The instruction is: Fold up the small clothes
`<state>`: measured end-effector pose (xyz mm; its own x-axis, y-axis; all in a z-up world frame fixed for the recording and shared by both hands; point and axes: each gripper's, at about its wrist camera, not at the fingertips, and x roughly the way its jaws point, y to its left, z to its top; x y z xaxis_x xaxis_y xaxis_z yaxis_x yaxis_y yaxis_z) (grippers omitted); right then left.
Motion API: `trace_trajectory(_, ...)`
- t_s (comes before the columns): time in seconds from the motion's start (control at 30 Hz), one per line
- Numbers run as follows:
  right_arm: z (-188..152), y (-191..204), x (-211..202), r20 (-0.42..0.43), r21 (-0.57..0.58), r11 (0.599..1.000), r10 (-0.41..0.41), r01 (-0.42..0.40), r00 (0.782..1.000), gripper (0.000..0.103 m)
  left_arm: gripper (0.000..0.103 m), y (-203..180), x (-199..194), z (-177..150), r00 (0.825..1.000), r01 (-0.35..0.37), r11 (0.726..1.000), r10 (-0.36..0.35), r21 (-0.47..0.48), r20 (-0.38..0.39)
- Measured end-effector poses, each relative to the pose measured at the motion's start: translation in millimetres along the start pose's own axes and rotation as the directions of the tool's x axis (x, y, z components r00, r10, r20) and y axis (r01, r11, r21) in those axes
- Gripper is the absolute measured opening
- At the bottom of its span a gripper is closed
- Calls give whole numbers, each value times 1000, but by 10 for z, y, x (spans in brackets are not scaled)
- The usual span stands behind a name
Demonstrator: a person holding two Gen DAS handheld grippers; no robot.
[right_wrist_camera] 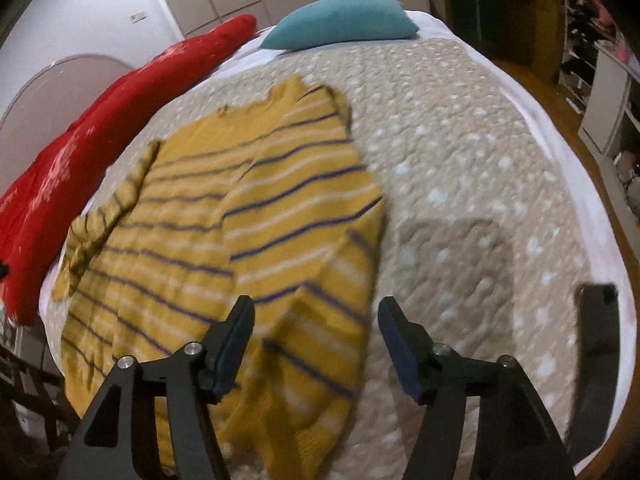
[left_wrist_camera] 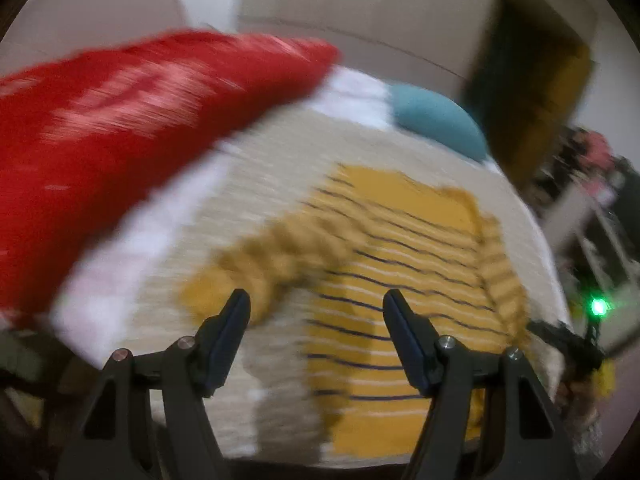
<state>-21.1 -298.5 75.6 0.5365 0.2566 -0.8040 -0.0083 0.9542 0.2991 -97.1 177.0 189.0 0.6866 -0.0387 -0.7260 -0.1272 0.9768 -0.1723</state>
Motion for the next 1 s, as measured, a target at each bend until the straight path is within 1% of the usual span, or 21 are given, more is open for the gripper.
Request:
trace_trajectory(0.03,-45,52,29,2,-12,1000,-8,8,1000,73,71,124,-169,-4,998,-43,999,44,-19,39)
trace_trajectory(0.07,-87,104,77,1,-27,999,-28,28,1000,73,75,221,-277,-2,996,-65,997,67,-38,64)
trace_trajectory(0.13,-159,168,173,3,-53,995,-80,80,997,72,76,412,-461,-33,990,-86,992,96,-92,101)
trace_trajectory(0.17,-200,200,226,-1,-71,993,-100,99,995,52,76,474,-495,-48,989,-86,990,98,-111,108)
trace_trajectory(0.2,-218,216,256,-7,-83,991,-107,106,994,25,76,514,-518,-74,989,-81,989,96,-125,114)
trace_trajectory(0.23,-236,202,243,-5,-87,989,-121,120,993,21,76,528,-513,-106,989,-71,989,86,-133,117)
trace_trajectory(0.27,-230,136,165,11,-69,993,-96,97,995,12,76,525,-492,-128,990,-58,989,74,-136,117)
trace_trajectory(0.33,-177,-90,-66,61,7,999,-47,46,997,12,76,467,-367,-169,994,-24,991,37,-130,101)
trace_trajectory(0.43,-85,-424,-359,130,96,990,-113,101,985,11,76,320,-130,-213,998,11,994,-5,-110,58)
trace_trajectory(0.5,-4,-727,-489,150,172,969,-201,175,968,11,76,184,25,-255,999,17,996,-14,-87,32)
trace_trajectory(0.53,27,-858,-533,157,203,951,-266,233,951,11,76,82,99,-285,1000,11,998,-9,-68,24)
trace_trajectory(0.57,66,-1000,-564,162,237,917,-363,321,918,13,76,-2,155,-305,1000,10,999,-9,-49,17)
trace_trajectory(0.6,105,-1123,-564,156,265,884,-434,385,887,16,76,-67,195,-325,1000,13,999,-12,-34,11)
trace_trajectory(0.63,143,-1248,-547,136,290,854,-484,432,864,18,76,-137,245,-347,1000,21,1000,-21,-16,1)
trace_trajectory(0.67,173,-1380,-524,100,314,840,-492,442,865,21,76,-206,289,-373,999,31,1000,-31,-2,-9)
trace_trajectory(0.7,179,-1448,-534,90,335,844,-470,418,878,22,76,-270,326,-402,999,39,999,-39,10,-19)
trace_trajectory(0.73,162,-1491,-588,103,363,853,-437,375,894,24,76,-320,351,-423,999,43,999,-43,20,-26)
trace_trajectory(0.77,137,-1498,-660,134,381,865,-402,327,906,31,77,-355,380,-441,998,45,998,-44,32,-34)
trace_trajectory(0.8,118,-1486,-718,156,384,873,-382,301,911,37,76,-387,418,-459,998,43,998,-41,44,-41)
trace_trajectory(0.9,2,-1370,-822,197,370,897,-329,241,924,42,76,-447,539,-500,998,17,998,-13,64,-57)
trace_trajectory(1.0,-139,-1191,-766,200,360,924,-213,130,956,44,76,-472,669,-566,996,27,998,-22,62,-81)
